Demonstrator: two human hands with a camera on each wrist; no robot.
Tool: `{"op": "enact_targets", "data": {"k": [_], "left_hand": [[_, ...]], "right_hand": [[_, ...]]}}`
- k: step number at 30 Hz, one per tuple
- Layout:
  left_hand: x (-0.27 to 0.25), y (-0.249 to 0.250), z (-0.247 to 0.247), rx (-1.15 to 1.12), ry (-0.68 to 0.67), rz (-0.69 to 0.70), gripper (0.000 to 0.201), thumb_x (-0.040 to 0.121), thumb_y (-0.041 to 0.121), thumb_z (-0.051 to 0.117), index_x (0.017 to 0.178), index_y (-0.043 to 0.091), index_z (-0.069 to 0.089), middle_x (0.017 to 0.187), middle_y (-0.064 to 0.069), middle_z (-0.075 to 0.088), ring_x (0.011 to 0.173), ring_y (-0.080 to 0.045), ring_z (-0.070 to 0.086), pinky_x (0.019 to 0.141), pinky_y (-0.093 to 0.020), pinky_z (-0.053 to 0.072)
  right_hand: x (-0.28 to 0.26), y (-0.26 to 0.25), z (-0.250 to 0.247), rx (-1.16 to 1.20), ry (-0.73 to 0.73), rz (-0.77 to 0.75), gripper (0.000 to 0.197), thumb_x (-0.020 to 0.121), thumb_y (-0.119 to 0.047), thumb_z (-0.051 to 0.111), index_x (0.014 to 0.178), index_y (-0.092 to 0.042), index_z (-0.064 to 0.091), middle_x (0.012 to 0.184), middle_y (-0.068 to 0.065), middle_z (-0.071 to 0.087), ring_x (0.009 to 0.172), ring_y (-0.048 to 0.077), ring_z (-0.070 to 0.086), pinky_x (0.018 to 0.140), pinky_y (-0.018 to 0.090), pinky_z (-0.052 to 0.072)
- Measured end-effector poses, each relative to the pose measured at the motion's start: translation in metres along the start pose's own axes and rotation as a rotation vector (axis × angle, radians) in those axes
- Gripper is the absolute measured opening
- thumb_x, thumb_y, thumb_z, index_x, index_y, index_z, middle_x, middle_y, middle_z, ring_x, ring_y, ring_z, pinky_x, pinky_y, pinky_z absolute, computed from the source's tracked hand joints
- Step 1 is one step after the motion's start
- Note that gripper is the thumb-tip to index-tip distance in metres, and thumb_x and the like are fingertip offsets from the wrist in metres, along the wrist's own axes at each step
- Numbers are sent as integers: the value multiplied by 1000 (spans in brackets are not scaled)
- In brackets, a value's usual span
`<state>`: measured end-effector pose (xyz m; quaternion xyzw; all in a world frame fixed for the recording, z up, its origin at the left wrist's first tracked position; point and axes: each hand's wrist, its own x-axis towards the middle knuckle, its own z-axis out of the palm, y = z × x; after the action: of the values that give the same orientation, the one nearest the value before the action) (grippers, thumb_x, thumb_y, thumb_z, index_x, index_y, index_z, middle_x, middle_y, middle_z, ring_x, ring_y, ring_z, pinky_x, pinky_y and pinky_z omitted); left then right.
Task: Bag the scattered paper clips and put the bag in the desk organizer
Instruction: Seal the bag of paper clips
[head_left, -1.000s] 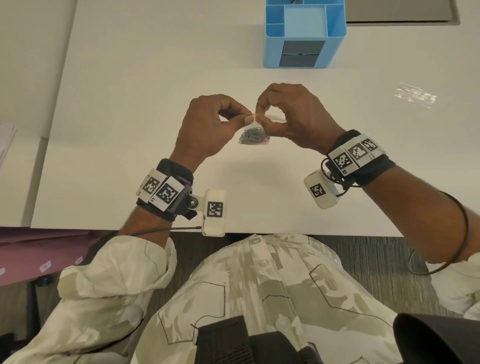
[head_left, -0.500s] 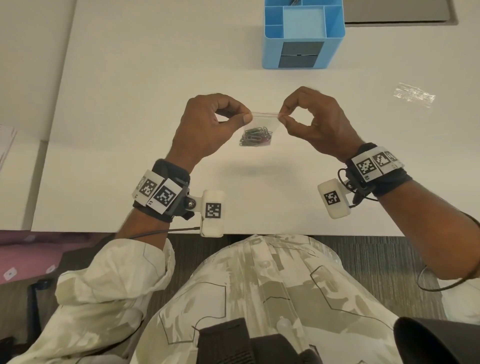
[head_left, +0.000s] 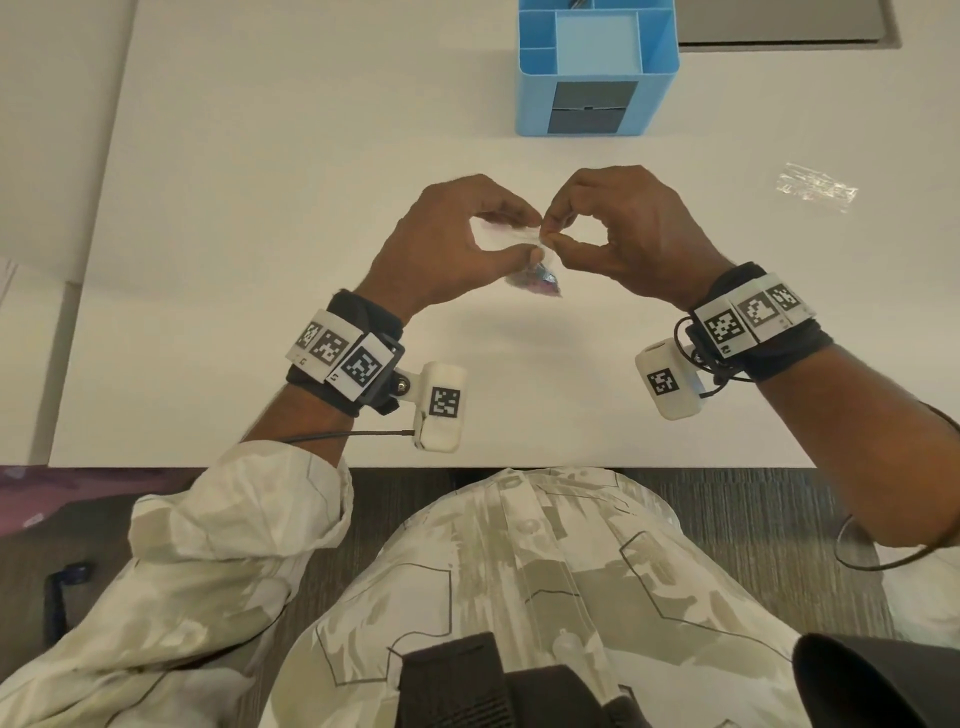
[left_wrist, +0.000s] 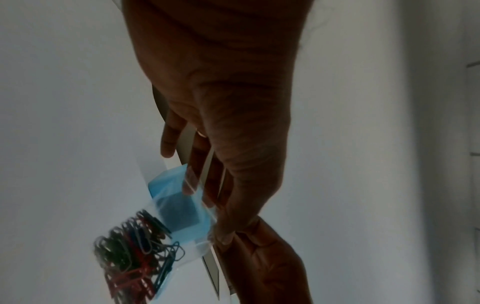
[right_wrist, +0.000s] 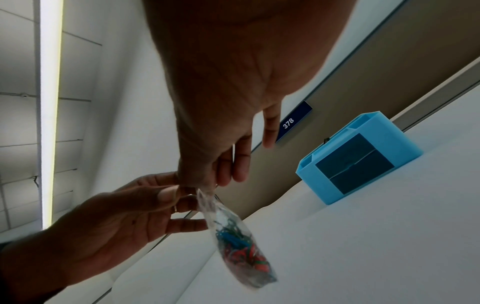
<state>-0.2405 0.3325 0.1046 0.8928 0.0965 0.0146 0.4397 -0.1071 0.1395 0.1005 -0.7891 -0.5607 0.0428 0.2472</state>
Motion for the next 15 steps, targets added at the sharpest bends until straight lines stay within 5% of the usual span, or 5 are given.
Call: {"op": "enact_targets", "data": {"k": [3,5,15], "left_hand": [[3,1,1,22,5,-6,22,80,51,80,99,41,76,104,14,76,100,-4,71,95,-30,57],[4,1,2,43,-18,-11,19,79,53,78,95,44,74,100,15,76,96,-5,71,94,-41,59],[10,3,3,35,-21,3,22,79,58,75,90,39,79,91,17,76,89,-6,72,88,-46,61]], "right_hand": [[-4,1,-2,-1,-10,-6,23,96,-37,62,99,-16,71,94,0,71,82,21,65,74,41,51],[-6,1,-3,8,-19,-4,24,97,-39,61,100,-16,71,95,0,71,82,21,64,75,42,52],[-8,-1,-10,66,-8,37,21,96,-35,62,100,-16,71,96,0,69,84,18,62,73,40,52]]}}
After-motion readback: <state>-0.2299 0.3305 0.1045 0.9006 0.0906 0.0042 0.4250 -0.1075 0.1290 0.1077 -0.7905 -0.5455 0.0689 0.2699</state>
